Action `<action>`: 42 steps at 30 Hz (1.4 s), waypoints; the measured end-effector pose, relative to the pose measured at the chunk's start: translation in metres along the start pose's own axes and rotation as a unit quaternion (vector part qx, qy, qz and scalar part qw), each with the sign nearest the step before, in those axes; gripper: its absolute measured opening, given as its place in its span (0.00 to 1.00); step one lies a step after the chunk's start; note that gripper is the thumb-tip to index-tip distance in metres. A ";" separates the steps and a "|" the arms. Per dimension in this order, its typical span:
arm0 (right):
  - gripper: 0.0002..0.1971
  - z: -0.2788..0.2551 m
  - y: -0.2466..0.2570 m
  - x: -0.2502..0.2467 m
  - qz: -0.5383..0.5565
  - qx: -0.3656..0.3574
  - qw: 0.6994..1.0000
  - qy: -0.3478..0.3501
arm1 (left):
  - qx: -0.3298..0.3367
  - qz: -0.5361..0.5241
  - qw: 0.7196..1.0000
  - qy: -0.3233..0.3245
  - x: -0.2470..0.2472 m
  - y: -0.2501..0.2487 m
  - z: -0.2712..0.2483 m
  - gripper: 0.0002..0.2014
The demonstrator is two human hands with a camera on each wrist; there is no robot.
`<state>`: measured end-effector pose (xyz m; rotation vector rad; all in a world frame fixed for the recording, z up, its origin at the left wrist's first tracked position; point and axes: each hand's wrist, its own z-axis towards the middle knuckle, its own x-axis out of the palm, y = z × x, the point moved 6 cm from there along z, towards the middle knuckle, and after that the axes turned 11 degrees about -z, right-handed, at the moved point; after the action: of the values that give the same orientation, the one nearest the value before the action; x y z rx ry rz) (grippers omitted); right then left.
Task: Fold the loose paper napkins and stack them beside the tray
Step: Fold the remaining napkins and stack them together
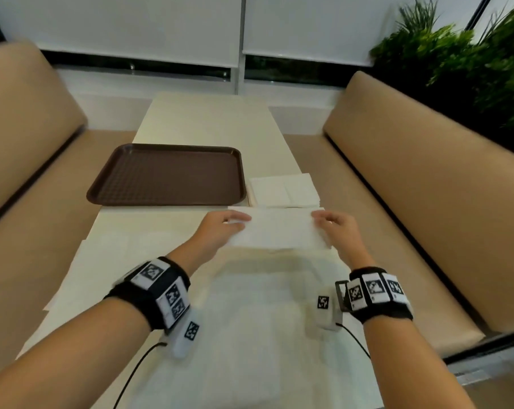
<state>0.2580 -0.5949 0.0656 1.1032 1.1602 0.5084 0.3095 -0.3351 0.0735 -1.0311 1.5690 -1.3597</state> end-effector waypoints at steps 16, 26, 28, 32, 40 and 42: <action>0.22 0.068 -0.061 0.013 -0.479 0.067 0.874 0.048 | -0.105 0.307 0.945 0.047 0.077 0.075 0.082 0.21; 0.17 -0.015 0.039 0.088 -0.405 -0.141 0.878 0.212 | 0.043 0.078 0.996 -0.006 -0.071 -0.025 -0.040 0.09; 0.21 -0.046 0.046 0.127 -0.394 -0.173 0.846 0.316 | 0.034 0.046 0.998 -0.036 -0.108 -0.022 -0.089 0.10; 0.36 -0.082 0.049 0.190 -0.452 -0.151 0.799 0.366 | -0.002 0.001 0.995 -0.097 -0.161 0.008 -0.168 0.14; 0.37 -0.100 0.056 0.227 -0.518 -0.127 0.797 0.283 | -0.031 -0.023 0.984 -0.171 -0.218 0.080 -0.260 0.09; 0.31 -0.108 0.059 0.229 -0.504 -0.132 0.808 0.274 | -0.033 -0.023 0.981 -0.190 -0.229 0.092 -0.276 0.08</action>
<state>0.2569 -0.3407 0.0114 -0.0325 1.9095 0.1105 0.1242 -0.0188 0.0239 -1.2892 1.3164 -1.0668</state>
